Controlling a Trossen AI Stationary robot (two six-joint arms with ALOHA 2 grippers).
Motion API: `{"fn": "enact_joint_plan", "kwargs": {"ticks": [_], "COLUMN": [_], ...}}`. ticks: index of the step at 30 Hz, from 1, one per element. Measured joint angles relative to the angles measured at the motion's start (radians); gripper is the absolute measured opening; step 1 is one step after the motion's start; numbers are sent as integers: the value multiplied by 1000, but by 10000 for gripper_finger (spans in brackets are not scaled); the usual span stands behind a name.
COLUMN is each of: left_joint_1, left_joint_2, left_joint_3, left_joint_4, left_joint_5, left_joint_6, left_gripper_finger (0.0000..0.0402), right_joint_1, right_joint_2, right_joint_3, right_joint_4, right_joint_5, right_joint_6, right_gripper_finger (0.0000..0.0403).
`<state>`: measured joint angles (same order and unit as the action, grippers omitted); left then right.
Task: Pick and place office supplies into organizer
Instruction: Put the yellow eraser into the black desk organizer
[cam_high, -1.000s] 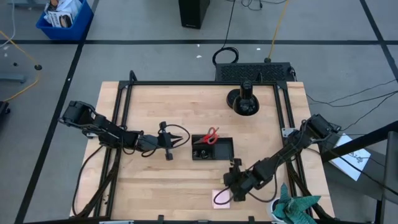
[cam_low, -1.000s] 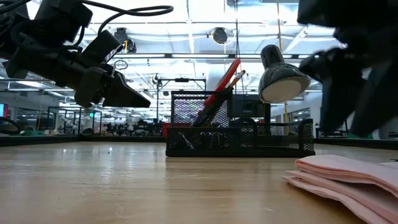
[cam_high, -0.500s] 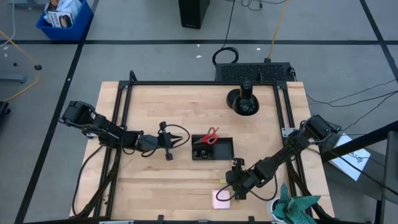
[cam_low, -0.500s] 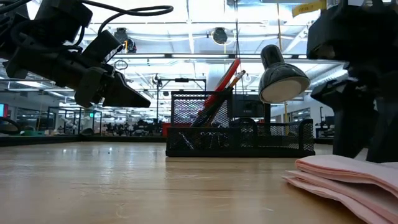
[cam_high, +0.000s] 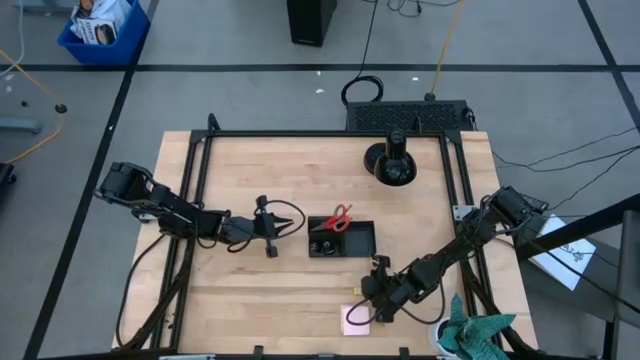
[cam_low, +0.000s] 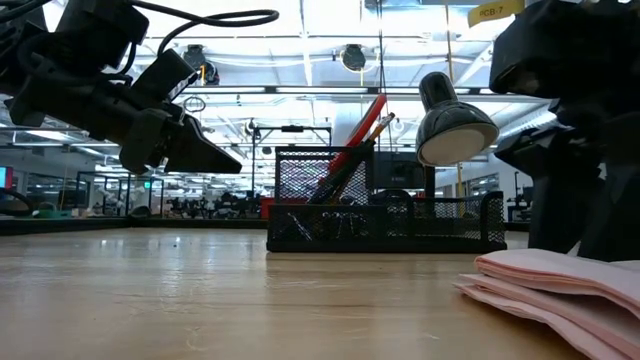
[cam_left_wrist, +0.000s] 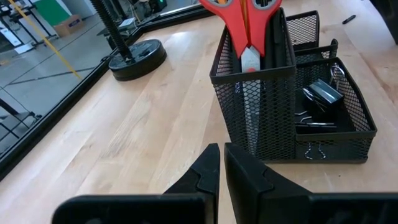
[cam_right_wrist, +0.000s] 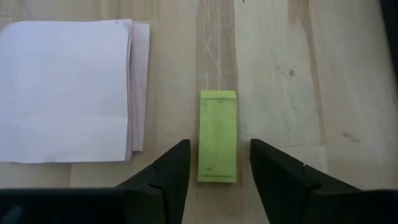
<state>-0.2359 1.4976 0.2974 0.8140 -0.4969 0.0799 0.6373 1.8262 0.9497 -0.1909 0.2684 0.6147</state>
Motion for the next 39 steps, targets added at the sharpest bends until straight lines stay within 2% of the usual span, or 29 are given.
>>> {"fn": "enact_joint_plan", "kwargs": {"ticks": [8,11,20,31,39], "left_joint_1": [0,0,0,0,0], "left_joint_2": [0,0,0,0,0], "left_joint_3": [0,0,0,0,0], "left_joint_4": [-1,-1,-2,-2,-2], "left_joint_5": [0,0,0,0,0], "left_joint_6": [0,0,1,0,0], "left_gripper_finger": [31,31,31,31,31], "right_joint_1": [-1,-1,0,-1,-1], "right_joint_2": [2,2,-35,-51,-53], "right_joint_3": [-1,-2,-5,-7,-5], "right_joint_4": [3,0,4,53,59], "right_joint_5": [-1,5,70,99,188], "right_joint_6": [-10,-19,-34,-77,-87], "right_gripper_finger": [48,25,30,23,20]}}
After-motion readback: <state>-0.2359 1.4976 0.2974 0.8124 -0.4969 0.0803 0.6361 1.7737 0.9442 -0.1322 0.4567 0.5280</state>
